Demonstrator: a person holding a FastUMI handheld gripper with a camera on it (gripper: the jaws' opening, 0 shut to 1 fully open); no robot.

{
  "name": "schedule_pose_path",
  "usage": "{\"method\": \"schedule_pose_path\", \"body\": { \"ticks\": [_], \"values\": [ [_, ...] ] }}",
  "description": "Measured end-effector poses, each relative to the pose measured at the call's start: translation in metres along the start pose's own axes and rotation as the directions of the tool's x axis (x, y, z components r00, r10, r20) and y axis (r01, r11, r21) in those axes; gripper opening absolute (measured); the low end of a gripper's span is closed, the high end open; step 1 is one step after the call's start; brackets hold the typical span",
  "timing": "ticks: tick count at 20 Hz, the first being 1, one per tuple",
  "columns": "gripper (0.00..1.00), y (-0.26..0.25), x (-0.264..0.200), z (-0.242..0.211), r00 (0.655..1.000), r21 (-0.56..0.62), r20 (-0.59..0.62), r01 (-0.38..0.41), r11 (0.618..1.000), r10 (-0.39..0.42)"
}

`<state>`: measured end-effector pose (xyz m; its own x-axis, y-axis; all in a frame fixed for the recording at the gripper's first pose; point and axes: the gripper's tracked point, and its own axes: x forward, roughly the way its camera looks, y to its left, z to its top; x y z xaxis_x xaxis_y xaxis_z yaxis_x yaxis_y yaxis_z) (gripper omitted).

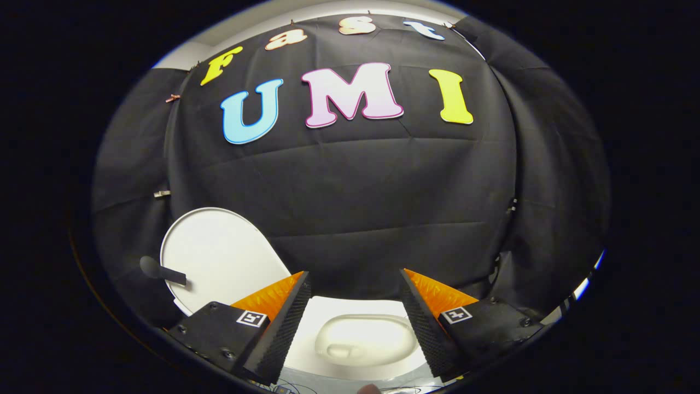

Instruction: Open the toilet lid.

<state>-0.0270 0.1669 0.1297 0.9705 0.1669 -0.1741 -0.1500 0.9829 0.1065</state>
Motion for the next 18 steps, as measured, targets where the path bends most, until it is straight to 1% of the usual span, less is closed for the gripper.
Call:
{"method": "schedule_pose_path", "body": {
  "ticks": [3,5,7,10,12,14,18],
  "values": [
    [0.99,-0.017,-0.001,-0.004,0.998,0.012,0.061,0.020,1.000,-0.021],
    [0.99,-0.020,-0.001,-0.013,0.999,0.029,0.051,0.015,0.999,-0.016],
    [0.99,-0.028,0.001,-0.021,0.998,-0.004,0.042,0.038,0.999,-0.038],
    [0.99,-0.027,0.003,-0.023,0.998,0.004,0.051,0.030,1.000,-0.030],
    [0.99,-0.028,0.003,-0.020,0.997,-0.019,0.071,0.039,0.999,-0.037],
    [0.99,-0.022,0.003,-0.015,0.996,-0.021,0.085,0.023,1.000,-0.022],
    [0.99,-0.023,-0.001,0.001,0.993,-0.024,0.117,0.030,0.999,-0.027]
  ]
}}
